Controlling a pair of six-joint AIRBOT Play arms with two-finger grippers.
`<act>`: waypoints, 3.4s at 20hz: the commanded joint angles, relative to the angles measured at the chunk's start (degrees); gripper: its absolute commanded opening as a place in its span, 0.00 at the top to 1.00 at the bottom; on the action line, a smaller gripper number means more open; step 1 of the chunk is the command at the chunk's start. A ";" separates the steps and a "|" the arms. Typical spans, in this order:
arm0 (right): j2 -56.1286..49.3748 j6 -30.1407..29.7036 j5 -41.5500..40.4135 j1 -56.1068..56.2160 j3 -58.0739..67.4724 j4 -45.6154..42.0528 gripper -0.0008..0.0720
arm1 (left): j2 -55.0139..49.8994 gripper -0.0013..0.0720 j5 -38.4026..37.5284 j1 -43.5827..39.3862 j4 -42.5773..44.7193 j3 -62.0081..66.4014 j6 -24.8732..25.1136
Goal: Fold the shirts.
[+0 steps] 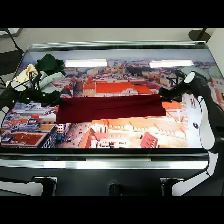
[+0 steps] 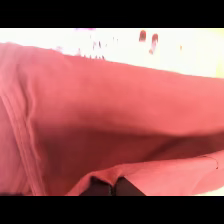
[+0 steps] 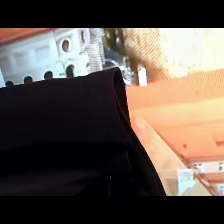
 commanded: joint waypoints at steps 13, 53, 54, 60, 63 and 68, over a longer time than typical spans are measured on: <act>-3.61 -2.60 10.08 -11.54 2.08 16.61 0.06 | -2.01 0.13 -9.60 2.78 -0.55 8.11 -0.22; 33.31 7.10 26.75 -0.07 2.14 24.68 0.93 | -22.51 0.94 13.75 -46.14 -72.85 1.57 12.96; 33.07 7.23 24.76 -0.07 2.12 25.24 0.93 | -21.84 0.94 13.55 -45.16 -72.83 1.55 16.02; 27.43 9.38 14.60 9.38 2.10 26.45 0.93 | -1.88 0.94 13.75 -27.19 -34.16 1.55 10.80; 20.98 9.94 5.46 18.49 2.10 26.88 0.93 | 10.54 0.94 11.93 -16.02 -19.89 1.55 6.10; 8.24 9.86 -7.96 29.88 2.10 35.82 0.93 | 26.16 0.94 7.17 -0.31 -18.03 1.55 5.70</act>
